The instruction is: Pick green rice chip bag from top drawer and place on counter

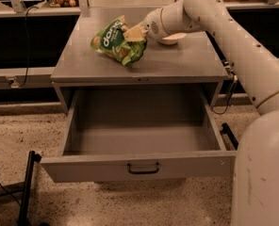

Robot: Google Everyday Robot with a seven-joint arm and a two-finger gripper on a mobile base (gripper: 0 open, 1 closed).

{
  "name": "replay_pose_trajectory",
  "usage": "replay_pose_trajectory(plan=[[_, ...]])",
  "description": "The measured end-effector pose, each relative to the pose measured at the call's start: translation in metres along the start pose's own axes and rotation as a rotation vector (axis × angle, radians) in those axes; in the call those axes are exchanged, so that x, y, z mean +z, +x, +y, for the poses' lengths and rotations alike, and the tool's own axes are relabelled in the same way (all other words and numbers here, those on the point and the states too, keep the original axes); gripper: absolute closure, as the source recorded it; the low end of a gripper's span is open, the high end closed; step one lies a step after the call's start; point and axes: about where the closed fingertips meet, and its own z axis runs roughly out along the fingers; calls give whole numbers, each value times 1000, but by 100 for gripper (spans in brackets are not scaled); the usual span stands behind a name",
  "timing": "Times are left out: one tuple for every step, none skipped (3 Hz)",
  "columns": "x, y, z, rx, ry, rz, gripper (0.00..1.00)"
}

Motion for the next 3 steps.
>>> replay_pose_trajectory(plan=[[4, 1, 2, 1, -6, 2, 11], [6, 1, 3, 1, -10, 3, 0], [-4, -19, 11, -49, -42, 24, 0]])
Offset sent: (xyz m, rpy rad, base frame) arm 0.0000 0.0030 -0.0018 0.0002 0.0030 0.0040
